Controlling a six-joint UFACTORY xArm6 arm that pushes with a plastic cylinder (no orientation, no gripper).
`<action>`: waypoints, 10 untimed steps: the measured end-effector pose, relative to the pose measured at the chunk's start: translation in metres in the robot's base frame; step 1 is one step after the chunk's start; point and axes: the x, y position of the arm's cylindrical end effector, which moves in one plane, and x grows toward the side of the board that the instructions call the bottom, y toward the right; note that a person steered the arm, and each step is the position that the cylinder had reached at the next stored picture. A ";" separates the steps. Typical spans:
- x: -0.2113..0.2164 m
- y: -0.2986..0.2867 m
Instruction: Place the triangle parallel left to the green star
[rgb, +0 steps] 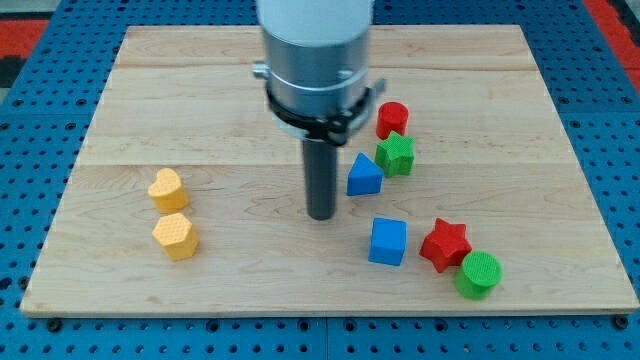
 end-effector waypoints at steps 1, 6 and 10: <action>-0.014 0.068; -0.042 0.045; -0.011 -0.027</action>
